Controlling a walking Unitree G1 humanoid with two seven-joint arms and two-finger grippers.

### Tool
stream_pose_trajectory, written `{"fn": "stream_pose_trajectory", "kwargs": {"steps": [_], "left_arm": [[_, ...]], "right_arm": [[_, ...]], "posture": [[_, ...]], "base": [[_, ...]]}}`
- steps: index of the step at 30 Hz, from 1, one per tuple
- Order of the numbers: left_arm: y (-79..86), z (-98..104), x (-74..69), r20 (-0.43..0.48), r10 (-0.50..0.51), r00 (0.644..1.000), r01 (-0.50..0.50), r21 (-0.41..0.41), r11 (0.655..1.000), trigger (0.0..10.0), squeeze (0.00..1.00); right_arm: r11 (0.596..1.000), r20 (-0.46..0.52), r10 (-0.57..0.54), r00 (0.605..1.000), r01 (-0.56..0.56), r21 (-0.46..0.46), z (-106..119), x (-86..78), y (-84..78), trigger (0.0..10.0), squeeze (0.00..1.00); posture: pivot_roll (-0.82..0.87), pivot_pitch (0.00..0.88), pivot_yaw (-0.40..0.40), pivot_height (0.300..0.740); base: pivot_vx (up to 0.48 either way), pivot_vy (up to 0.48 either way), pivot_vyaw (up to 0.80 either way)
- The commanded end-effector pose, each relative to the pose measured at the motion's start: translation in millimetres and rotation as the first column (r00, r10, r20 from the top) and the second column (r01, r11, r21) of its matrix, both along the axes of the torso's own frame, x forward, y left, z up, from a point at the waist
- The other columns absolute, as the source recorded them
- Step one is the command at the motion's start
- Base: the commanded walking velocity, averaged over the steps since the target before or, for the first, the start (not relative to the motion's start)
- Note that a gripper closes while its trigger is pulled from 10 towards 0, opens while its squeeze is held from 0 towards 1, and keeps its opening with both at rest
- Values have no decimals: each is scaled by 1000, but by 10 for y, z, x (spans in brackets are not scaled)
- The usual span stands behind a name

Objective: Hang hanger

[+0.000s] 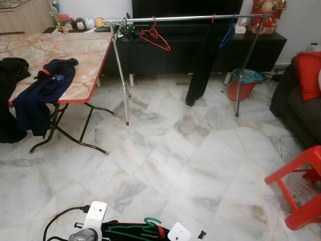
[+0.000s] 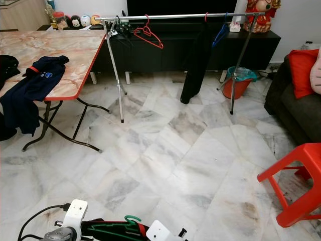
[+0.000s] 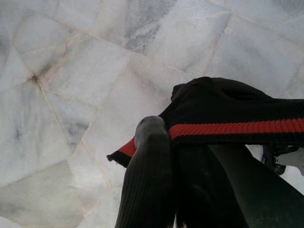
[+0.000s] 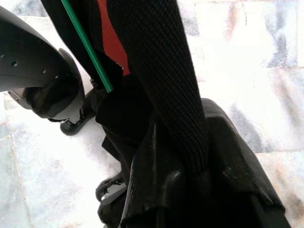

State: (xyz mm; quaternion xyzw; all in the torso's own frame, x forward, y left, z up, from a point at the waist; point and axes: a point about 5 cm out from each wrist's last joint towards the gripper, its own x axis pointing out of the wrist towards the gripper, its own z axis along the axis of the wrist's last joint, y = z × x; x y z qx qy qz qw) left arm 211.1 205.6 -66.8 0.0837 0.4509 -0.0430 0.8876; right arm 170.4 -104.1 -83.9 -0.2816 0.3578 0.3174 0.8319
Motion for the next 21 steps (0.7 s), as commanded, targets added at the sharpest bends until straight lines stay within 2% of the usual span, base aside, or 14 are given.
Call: {"fn": "stream_pose_trajectory", "kwargs": {"steps": [1, 6, 10, 16, 21], "left_arm": [[242, 1, -75, -28, 41, 999, -38, 118, 992, 10000, 0], [243, 13, -56, -10, 37, 999, -35, 138, 990, 10000, 0], [239, 26, -34, 14, 39, 999, -41, 165, 986, 10000, 0], [245, 47, -9, 59, 56, 997, -67, 212, 975, 10000, 0], [265, 54, -8, 70, 71, 995, -87, 263, 961, 10000, 0]], "right_arm": [[764, -115, -645, 755, 636, -105, 101, 150, -1344, 10000, 0], [850, -150, -524, 839, 503, -156, 115, 176, -1333, 10000, 0], [876, -161, -472, 867, 440, -197, 126, 189, -1352, 10000, 0], [921, -224, -307, 925, 229, -315, 146, 207, -1375, 10000, 0], [915, -239, -210, 948, 105, -389, 165, 237, -1389, 10000, 0]], "posture": [[78, 0, 14, 740], [83, 0, 7, 740], [84, 0, 2, 740], [93, 0, -11, 740], [89, 0, -11, 740]], "base": [[0, 0, 0], [0, 0, 0], [0, 0, 0], [0, 0, 0], [0, 0, 0]]}}
